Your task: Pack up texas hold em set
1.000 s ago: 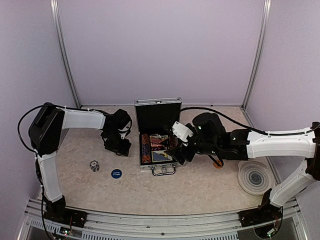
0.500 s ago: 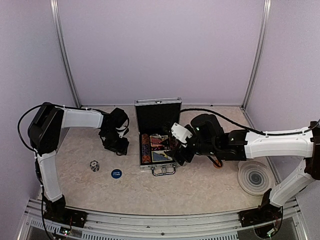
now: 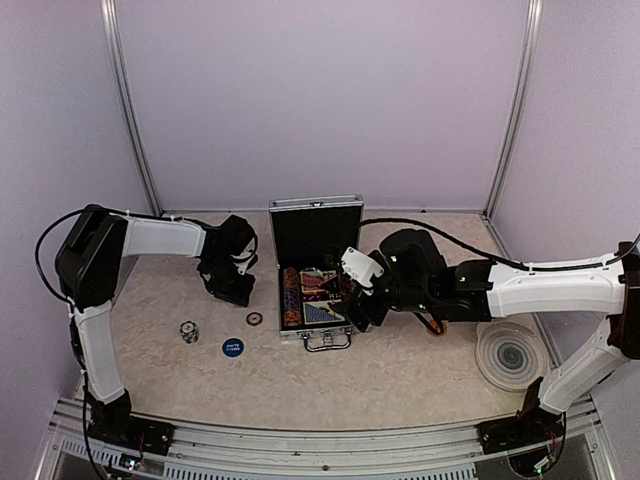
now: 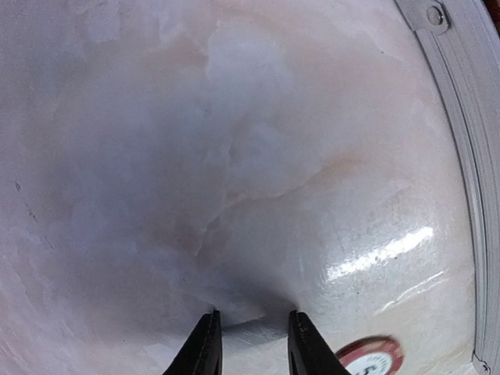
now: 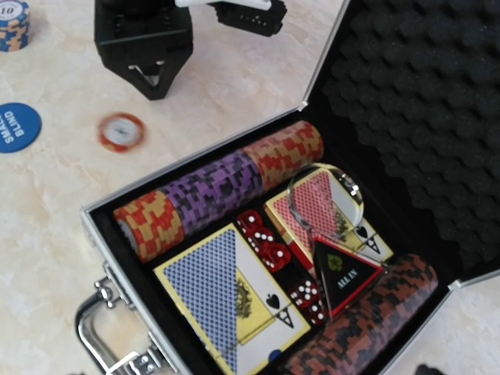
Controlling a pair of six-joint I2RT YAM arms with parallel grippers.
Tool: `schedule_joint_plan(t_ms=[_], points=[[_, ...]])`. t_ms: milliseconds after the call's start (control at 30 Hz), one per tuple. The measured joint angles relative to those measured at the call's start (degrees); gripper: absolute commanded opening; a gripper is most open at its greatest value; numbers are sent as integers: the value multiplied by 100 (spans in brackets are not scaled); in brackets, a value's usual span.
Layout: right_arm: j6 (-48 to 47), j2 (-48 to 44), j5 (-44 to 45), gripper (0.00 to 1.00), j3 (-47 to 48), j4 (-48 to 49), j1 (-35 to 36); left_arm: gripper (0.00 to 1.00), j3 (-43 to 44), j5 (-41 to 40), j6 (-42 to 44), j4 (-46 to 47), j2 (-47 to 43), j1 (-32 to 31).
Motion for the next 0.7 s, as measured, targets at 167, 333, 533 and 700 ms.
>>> schedule_joint_plan(t_ms=[167,333,533,700], points=[[13,9,0,90,15,-11,0,35,0,-17,2,2,0,-31],[17,35,0,90,39,-33,0,47,-46,-13,-28,13,-42,-90],[35,72,0,90,72,-42,0,52,-321,-13,-107,-144,-337,-271],[42,175,-9,90,197,-57,0,53,-431,-2,-179,-232,-645,-640]])
